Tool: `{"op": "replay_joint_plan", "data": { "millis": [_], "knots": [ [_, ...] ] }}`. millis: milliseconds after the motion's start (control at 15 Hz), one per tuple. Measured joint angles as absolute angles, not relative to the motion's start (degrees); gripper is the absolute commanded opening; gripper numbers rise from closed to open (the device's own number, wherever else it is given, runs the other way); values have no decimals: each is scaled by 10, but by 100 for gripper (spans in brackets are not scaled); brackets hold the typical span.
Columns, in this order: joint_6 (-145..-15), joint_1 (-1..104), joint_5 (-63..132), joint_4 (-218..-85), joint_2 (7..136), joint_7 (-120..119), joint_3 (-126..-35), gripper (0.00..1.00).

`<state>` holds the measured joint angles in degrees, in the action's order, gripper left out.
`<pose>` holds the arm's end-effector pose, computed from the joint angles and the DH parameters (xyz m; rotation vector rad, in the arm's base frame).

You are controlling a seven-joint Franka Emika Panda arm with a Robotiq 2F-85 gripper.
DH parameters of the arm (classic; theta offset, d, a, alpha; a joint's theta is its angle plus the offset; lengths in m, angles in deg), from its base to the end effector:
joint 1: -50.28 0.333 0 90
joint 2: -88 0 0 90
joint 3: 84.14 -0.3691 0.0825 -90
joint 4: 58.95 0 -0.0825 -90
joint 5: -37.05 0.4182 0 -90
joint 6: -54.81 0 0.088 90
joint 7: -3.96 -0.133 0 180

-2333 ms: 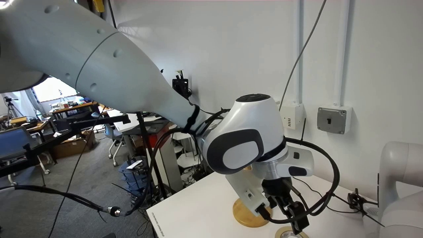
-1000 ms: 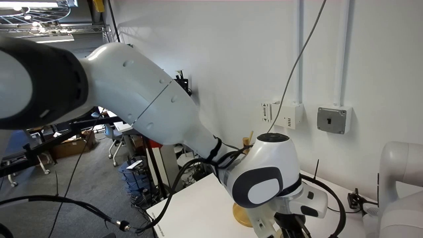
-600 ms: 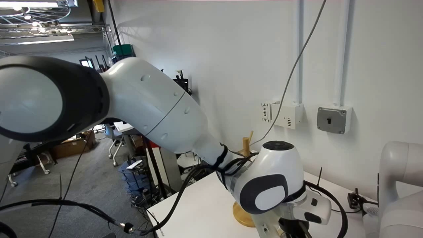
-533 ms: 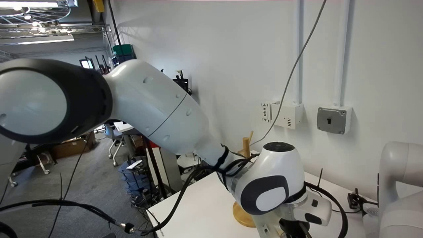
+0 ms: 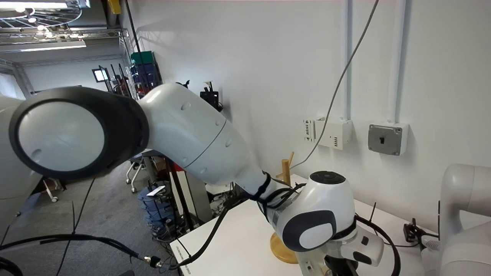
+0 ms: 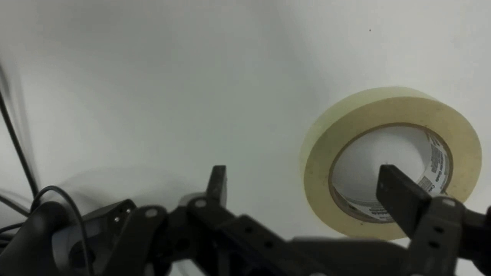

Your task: Put the masking tape on the top left hanger

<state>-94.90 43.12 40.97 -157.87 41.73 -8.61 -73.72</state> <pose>0.7000 -0.2101 0.1146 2.9400 -0.7862 0.1360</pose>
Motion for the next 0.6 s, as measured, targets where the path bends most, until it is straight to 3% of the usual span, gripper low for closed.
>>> {"op": "replay_joint_plan", "data": {
  "millis": [600],
  "knots": [
    [-949,426,422,-1533,377,-90,-738,100]
  ]
}}
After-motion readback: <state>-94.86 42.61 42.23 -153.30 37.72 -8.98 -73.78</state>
